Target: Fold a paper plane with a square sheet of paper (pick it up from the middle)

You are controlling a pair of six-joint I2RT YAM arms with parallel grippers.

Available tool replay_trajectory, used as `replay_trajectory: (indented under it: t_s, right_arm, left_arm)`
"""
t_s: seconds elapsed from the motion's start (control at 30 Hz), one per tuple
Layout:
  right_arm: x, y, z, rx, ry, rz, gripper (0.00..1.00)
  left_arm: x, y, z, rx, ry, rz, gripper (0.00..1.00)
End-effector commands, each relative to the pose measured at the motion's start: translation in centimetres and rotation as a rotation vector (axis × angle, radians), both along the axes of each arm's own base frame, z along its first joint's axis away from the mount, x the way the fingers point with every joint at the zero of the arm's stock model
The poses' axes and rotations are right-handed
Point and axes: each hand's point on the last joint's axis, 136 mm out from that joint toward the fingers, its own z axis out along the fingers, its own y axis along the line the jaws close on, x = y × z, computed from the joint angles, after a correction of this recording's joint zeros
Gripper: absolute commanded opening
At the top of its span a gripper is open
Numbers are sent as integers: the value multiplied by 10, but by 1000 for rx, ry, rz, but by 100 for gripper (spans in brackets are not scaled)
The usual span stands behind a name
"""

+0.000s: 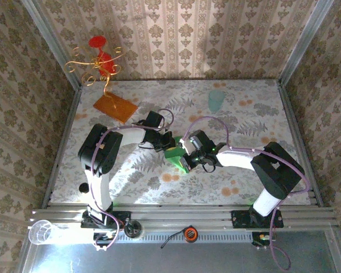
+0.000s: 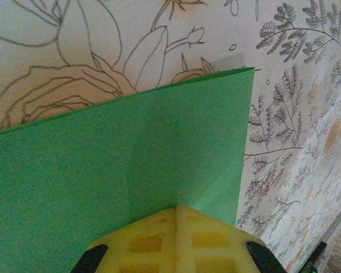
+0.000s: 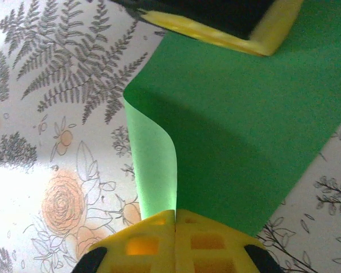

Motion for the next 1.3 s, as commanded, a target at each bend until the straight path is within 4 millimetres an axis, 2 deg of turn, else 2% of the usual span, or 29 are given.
replay_trajectory:
  t_s: [0.0,0.67,0.77,0.87,1.0,1.13,1.27]
  right_arm:
    - [8,-5,-2,-31,15,-52,0]
    - [13,-11,-12,-66,35,-115,0]
    - [12,-11,-11,-61,39,-113,0]
    - [11,-10,-11,-54,44,-109,0]
    - [10,-10,-11,-51,48,-110,0]
    - [10,-9,-11,-43,53,-111,0]
    - [10,-8,-11,-39,53,-111,0]
  left_arm:
    - [-14,4,-21,46,55,-29,0]
    - [-16,1,-21,29,62,-41,0]
    - [-12,-5,-10,2,47,-54,0]
    - [-3,-9,15,-12,-5,-64,0]
    - [10,1,37,22,-82,-28,1]
    - [11,13,23,64,-61,-5,0]
    - [2,11,5,80,-16,-27,0]
